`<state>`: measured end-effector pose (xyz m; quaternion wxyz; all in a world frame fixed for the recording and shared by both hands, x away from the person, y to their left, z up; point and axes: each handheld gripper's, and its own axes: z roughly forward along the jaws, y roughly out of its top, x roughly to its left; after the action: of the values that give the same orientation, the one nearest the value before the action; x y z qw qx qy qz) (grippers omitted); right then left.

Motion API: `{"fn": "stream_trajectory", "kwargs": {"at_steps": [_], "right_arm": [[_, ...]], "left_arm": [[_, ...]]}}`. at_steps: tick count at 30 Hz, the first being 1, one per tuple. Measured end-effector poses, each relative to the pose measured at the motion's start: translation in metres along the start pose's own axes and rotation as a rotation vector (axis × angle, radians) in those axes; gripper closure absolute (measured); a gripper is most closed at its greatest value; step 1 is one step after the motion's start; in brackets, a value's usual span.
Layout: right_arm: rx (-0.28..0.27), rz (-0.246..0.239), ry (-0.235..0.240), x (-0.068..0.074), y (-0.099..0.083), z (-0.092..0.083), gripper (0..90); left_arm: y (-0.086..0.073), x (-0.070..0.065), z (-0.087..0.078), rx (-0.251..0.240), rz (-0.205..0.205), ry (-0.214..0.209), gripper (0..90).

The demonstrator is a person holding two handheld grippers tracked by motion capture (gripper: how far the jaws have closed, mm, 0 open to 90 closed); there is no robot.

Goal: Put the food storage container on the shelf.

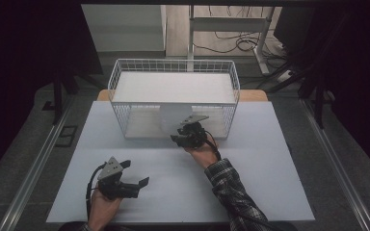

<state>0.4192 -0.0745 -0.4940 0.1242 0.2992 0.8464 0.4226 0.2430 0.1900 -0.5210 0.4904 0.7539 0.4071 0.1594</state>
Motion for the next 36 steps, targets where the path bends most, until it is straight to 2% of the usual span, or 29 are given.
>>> {"fn": "stream_trajectory", "kwargs": {"at_steps": [3, 6, 11, 14, 18, 26, 36], "right_arm": [[0.003, 0.007, 0.009, 0.0, -0.001, -0.003, 49.8], [0.008, 0.019, 0.038, 0.002, -0.001, -0.01, 44.5], [0.012, -0.004, 0.042, 0.005, -0.001, -0.018, 40.0], [0.006, -0.006, 0.05, 0.007, -0.002, -0.028, 34.9], [0.001, -0.006, 0.063, 0.008, -0.005, -0.037, 28.9], [0.01, -0.015, 0.059, 0.011, -0.018, -0.049, 23.1], [0.026, -0.005, 0.048, 0.011, -0.037, -0.06, 17.4]], "left_arm": [[0.0, 0.0, 0.0, 0.003, -0.004, -0.003, 3.2], [-0.001, -0.001, 0.002, 0.01, -0.001, -0.008, 3.2], [-0.001, -0.001, 0.003, 0.015, 0.003, -0.013, 3.0], [-0.001, -0.001, 0.004, 0.018, 0.003, -0.01, 3.0], [-0.002, -0.002, 0.007, 0.047, 0.009, 0.006, 3.0], [-0.002, -0.004, 0.009, 0.061, 0.021, 0.011, 2.8], [-0.002, -0.006, 0.01, 0.076, 0.037, 0.011, 3.0]]}}
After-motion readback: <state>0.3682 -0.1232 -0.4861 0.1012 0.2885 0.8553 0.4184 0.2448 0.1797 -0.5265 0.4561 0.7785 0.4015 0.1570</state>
